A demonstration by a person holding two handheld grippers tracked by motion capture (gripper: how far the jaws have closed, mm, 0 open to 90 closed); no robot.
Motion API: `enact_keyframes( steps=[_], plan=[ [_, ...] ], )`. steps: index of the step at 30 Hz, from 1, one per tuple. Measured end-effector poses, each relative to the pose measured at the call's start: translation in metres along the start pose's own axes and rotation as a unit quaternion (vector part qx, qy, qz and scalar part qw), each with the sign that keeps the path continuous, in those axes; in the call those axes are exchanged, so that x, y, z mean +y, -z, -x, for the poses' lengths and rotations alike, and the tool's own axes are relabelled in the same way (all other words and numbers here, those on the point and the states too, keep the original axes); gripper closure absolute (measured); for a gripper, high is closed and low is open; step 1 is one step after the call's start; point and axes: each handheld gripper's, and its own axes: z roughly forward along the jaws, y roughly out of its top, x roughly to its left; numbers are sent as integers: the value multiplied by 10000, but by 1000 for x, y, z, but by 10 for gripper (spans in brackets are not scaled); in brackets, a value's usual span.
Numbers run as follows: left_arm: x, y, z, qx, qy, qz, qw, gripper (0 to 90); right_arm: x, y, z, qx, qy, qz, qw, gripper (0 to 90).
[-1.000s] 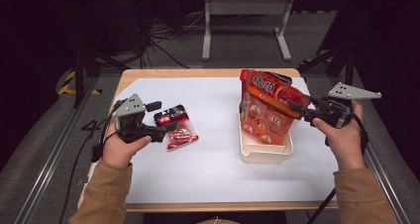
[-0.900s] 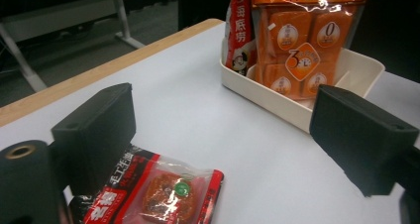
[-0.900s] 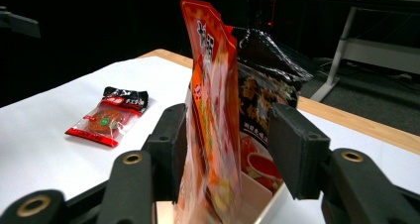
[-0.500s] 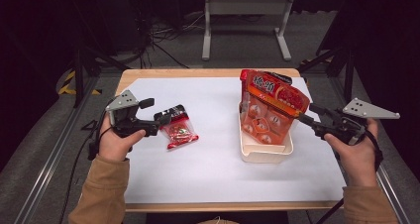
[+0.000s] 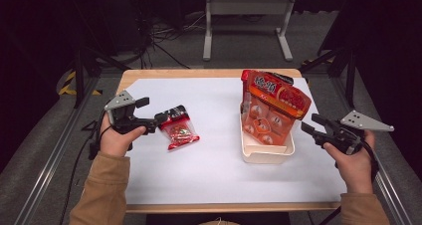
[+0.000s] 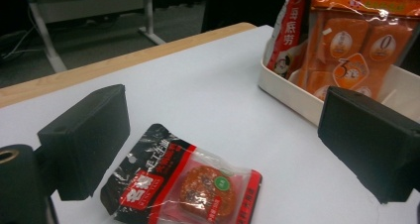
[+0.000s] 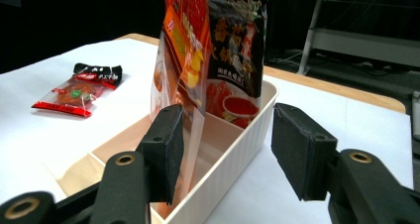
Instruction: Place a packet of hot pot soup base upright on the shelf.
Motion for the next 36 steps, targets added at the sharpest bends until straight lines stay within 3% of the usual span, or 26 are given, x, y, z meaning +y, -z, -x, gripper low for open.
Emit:
enact_keyframes(
  steps=[4,9,14,16,20,24,36],
  plan=[
    [-3,-7,-10,165,-66,-74,9998,109,-2,0,2,-15,-39,23,10000,467],
    [-10,-19,-31,294,213,-165,9992,132,-4,-3,0,-60,21,31,10000,477],
    [-18,-32,-51,442,359,-276,9980,198,-5,-5,1,-76,47,78,9999,480],
    [-22,-36,-55,410,398,-435,9974,218,-7,-5,1,-65,23,77,9999,484],
    [-28,-43,-64,387,584,-554,9960,276,-8,-6,2,-80,4,118,9999,490],
    [-33,-50,-71,420,636,-658,9949,300,-9,-7,1,-67,-18,120,9999,490],
    [-49,-75,-81,212,773,-725,9941,325,-14,-13,3,-1,-99,-8,10000,487]
  ],
)
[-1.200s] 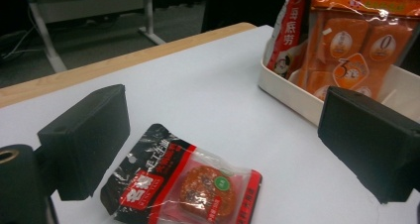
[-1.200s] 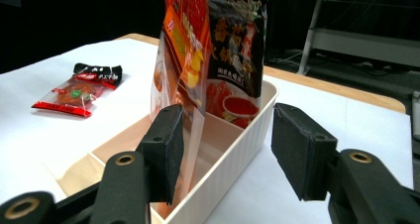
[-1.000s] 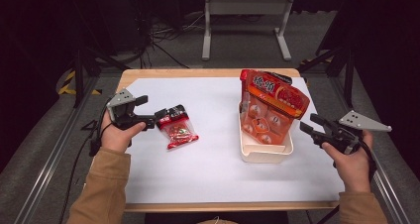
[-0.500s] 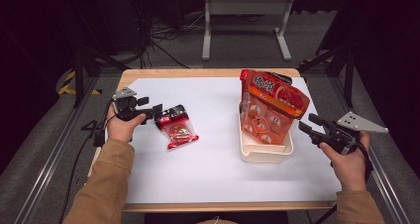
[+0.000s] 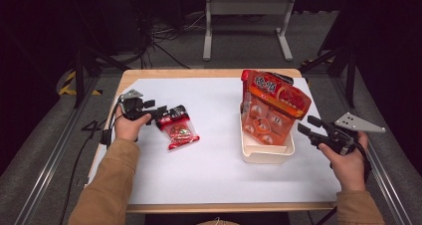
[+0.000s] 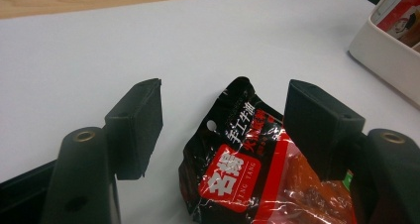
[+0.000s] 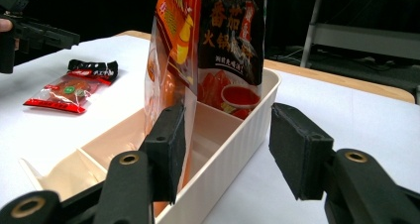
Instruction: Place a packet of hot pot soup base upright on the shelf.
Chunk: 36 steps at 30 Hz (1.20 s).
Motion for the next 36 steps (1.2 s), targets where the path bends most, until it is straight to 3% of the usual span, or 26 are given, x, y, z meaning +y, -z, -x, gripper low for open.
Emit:
enact_keyframes(
  steps=[9,17,21,25,26,28,30,32,36],
  plan=[
    [-9,-16,-8,-36,236,-404,9989,331,-2,-1,1,37,-21,-41,10000,480],
    [-15,-21,-13,0,335,-833,9960,336,-3,-3,0,87,-37,-80,9999,473],
    [-17,-22,-14,-75,388,-881,9953,360,-3,-4,0,105,-28,-101,9999,468],
    [-18,-22,-13,-214,367,-920,9949,439,-4,-5,1,101,-35,-140,9998,466],
    [-18,-22,-12,-170,255,-929,9952,468,-4,-5,0,105,-40,-152,9998,465],
    [-18,-22,-10,-235,271,-975,9946,530,-4,-5,0,103,-32,-154,9998,465],
    [-19,-22,-9,-141,200,-952,9952,580,-4,-6,1,106,-22,-150,9998,465],
    [-20,-21,-10,-100,239,-869,9959,710,-4,-6,0,107,-41,-164,9998,465],
    [-21,-19,-11,-124,227,-857,9960,828,-5,-6,0,106,-43,-176,9998,465]
  ],
)
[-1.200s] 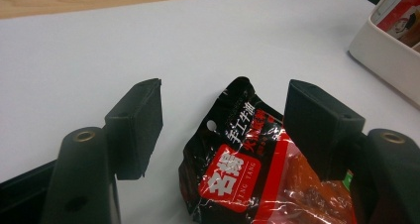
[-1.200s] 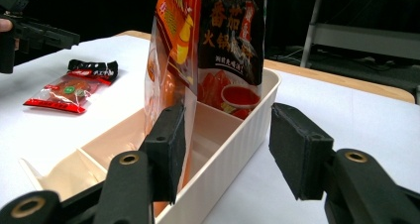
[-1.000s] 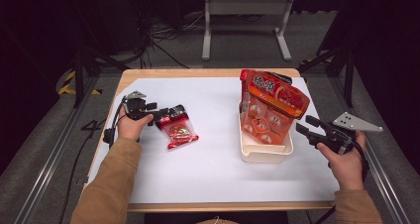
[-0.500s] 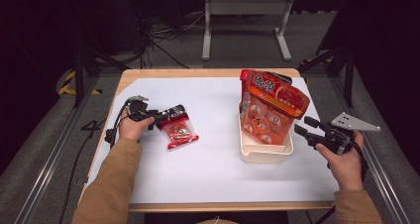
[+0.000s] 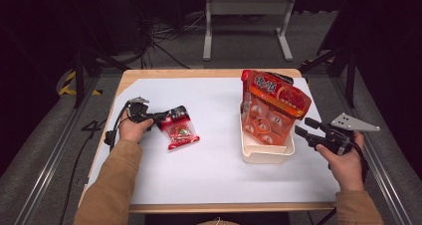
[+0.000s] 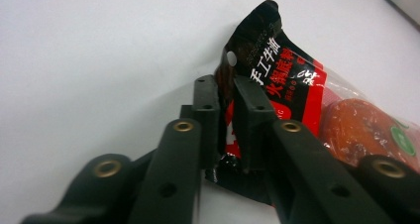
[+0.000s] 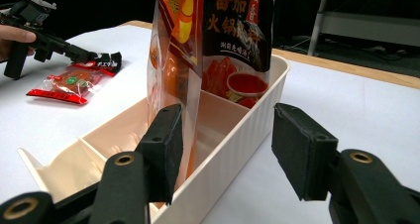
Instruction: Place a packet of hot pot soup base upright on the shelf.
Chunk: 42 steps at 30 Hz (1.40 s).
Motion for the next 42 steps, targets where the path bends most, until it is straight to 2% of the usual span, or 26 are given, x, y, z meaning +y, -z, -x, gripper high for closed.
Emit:
enact_keyframes(
  steps=[3,7,13,18,22,26,29,32,33,36,39,42],
  plan=[
    [0,3,1,-29,8,-44,10000,886,0,0,0,-6,-7,10,10000,467],
    [1,6,2,-33,-25,23,10000,897,0,0,-1,6,-9,18,10000,478],
    [5,17,8,-128,-9,254,9996,898,1,2,-1,53,6,76,10000,518],
    [10,31,18,-189,-180,475,9985,898,2,5,0,41,-8,122,9999,532],
    [14,40,26,-285,-219,603,9975,898,4,7,0,22,-20,164,9999,533],
    [17,50,36,-384,-426,756,9955,898,5,8,-1,26,-13,187,9998,532],
    [19,58,45,-529,-479,832,9940,897,6,10,-1,36,-33,197,9998,533],
    [20,64,54,-569,-648,898,9922,898,7,11,-2,48,-24,229,9997,535],
    [20,64,54,-569,-648,898,9922,898,7,11,-2,48,-24,229,9997,535],
    [21,71,63,-642,-839,905,9903,898,7,12,-2,54,-22,255,9997,541],
    [21,77,74,-834,-836,884,9891,898,7,13,-2,61,-39,280,9996,549],
    [22,82,82,-949,-922,866,9874,898,7,13,-2,64,-45,290,9995,556]
  ],
)
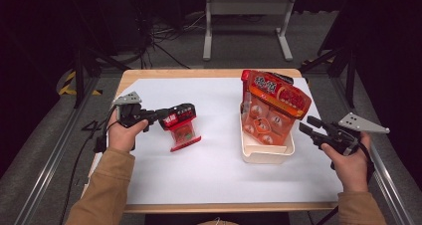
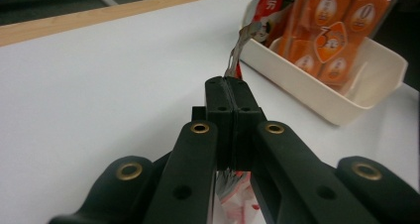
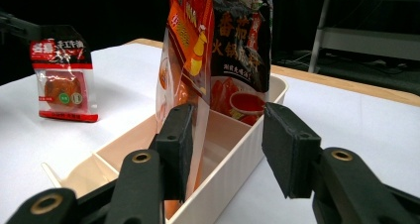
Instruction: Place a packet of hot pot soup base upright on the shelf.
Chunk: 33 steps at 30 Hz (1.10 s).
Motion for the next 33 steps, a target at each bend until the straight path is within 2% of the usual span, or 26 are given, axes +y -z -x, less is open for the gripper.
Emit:
enact_keyframes(
  steps=[1,3,8,12,13,14,19,23,28,33],
  plan=[
    [0,0,0,0,0,0,10000,899,0,0,0,0,0,0,10000,556],
    [2,2,5,-21,-155,13,9999,899,0,0,0,-14,-6,-5,10000,561],
    [3,6,14,-156,-285,50,9995,899,0,1,0,36,-25,6,10000,578],
    [4,8,17,-164,-274,47,9995,899,1,0,-1,66,-12,-9,10000,571],
    [4,10,17,-115,-350,52,9993,899,1,0,-2,46,20,-13,10000,554],
    [4,11,19,-149,-280,60,9995,900,1,0,-2,25,9,-40,10000,551],
    [6,14,24,-139,-382,9,9992,899,1,0,-2,-38,85,-83,9999,547],
    [13,19,32,-106,-582,-8,9982,899,1,1,-1,-47,51,-157,9999,539],
    [20,23,41,-185,-614,16,9979,899,0,1,1,-85,70,-234,9997,529],
    [31,23,51,-256,-757,32,9968,899,-1,1,3,-127,20,-288,9995,507]
  ],
)
